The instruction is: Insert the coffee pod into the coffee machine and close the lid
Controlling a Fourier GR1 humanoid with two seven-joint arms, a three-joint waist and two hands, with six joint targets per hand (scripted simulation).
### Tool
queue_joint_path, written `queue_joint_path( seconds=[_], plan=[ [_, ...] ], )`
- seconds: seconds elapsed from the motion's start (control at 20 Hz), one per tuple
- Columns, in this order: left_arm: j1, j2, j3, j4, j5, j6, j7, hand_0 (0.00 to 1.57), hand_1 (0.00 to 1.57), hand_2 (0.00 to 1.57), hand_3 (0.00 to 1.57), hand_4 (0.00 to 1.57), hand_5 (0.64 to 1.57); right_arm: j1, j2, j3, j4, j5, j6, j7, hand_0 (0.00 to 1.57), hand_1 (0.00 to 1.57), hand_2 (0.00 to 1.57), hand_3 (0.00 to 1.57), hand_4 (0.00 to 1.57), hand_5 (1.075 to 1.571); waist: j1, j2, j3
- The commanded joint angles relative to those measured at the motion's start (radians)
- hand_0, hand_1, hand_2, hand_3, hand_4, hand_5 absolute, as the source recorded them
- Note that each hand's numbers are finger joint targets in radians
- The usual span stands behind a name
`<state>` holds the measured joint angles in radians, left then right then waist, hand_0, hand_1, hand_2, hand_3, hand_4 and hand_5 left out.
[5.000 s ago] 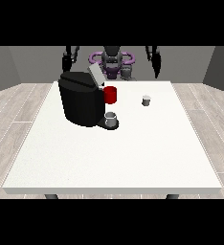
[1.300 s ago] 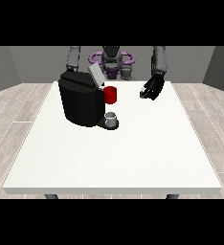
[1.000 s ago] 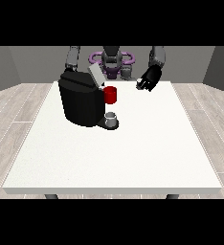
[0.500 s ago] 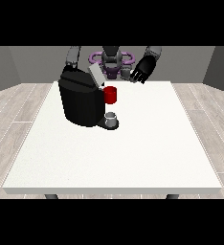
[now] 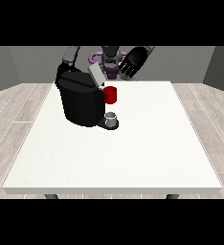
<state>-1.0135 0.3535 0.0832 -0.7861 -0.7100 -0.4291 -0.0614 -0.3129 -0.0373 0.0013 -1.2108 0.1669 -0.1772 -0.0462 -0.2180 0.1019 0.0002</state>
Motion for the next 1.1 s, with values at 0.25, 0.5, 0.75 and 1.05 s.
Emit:
queue_joint_path(
  seconds=[0.25,0.5,0.75,1.05],
  plan=[
    [-0.130,0.074,0.036,0.041,-0.013,-0.019,0.028,1.23,1.23,1.28,1.25,0.48,1.571,-0.066,-0.044,-0.034,-0.063,-0.036,0.043,0.059,0.00,0.00,0.00,0.00,0.26,1.571,-0.068,0.066,-0.0002],
    [-0.148,0.103,0.053,0.070,-0.005,-0.009,-0.037,1.27,1.27,1.30,1.26,0.47,1.571,-0.098,-0.043,-0.028,-0.093,-0.011,0.013,0.064,0.00,0.00,0.00,0.00,0.00,1.571,-0.077,0.134,-0.0003],
    [-0.256,0.085,0.050,0.091,-0.029,-0.002,0.060,1.21,1.21,1.28,1.24,0.47,1.571,-0.128,0.012,0.002,-0.068,0.021,-0.037,0.023,0.00,0.00,0.00,0.00,0.10,1.571,-0.105,0.192,0.0002],
    [-0.215,0.099,0.054,0.107,-0.020,-0.008,-0.023,1.25,1.25,1.29,1.24,0.45,1.571,-0.139,-0.027,-0.047,-0.072,-0.021,-0.003,0.063,0.00,0.00,0.00,0.00,0.19,1.571,-0.076,0.187,-0.0001]
  ],
)
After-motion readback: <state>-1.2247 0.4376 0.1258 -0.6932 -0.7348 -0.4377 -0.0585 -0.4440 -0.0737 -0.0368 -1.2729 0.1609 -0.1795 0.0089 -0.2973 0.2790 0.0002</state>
